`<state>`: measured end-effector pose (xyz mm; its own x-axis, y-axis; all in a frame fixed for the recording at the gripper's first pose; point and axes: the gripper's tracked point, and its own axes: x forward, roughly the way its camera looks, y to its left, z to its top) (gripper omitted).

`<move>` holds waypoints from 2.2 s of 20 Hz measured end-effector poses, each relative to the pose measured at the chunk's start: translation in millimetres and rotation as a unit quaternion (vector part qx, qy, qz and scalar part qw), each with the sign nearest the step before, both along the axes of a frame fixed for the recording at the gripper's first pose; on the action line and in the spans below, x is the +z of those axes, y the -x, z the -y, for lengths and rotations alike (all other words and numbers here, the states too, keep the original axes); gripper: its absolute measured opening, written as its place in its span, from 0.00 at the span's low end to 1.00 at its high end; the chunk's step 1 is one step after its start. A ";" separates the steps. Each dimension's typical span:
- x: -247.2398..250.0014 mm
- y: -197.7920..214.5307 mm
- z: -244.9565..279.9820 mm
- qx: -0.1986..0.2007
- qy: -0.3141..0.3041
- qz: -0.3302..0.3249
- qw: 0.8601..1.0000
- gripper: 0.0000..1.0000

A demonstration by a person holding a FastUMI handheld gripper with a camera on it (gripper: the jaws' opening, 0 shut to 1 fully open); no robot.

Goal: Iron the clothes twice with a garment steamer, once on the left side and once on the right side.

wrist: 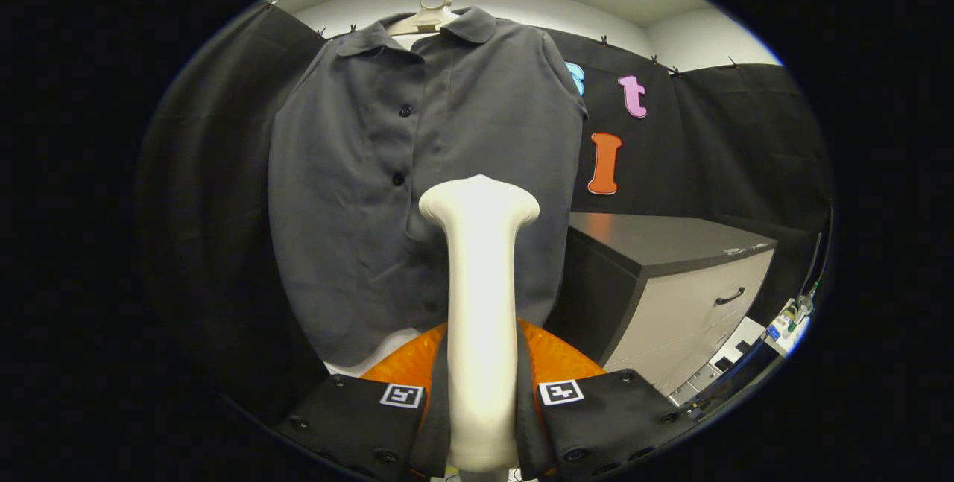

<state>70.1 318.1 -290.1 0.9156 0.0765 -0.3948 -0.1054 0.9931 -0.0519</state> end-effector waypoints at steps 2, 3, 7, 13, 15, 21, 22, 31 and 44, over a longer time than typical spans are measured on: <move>-11.1 5.6 -0.6 0.002 -0.001 -0.011 1.000 0.43; -16.1 9.5 -0.7 0.002 0.001 -0.016 1.000 0.43; -36.0 22.3 0.8 0.007 0.002 -0.036 0.999 0.43; -74.0 46.3 0.6 0.008 0.004 -0.075 0.997 0.43; -81.8 50.9 0.4 0.009 0.006 -0.084 0.996 0.43; -89.6 62.4 -6.0 0.012 0.005 -0.094 0.995 0.43; -92.6 66.4 -8.3 0.017 0.009 -0.100 0.995 0.43; -101.6 123.8 -94.1 0.124 -0.001 -0.125 0.984 0.43; 55.1 110.9 -214.2 0.223 -0.040 0.011 0.974 0.43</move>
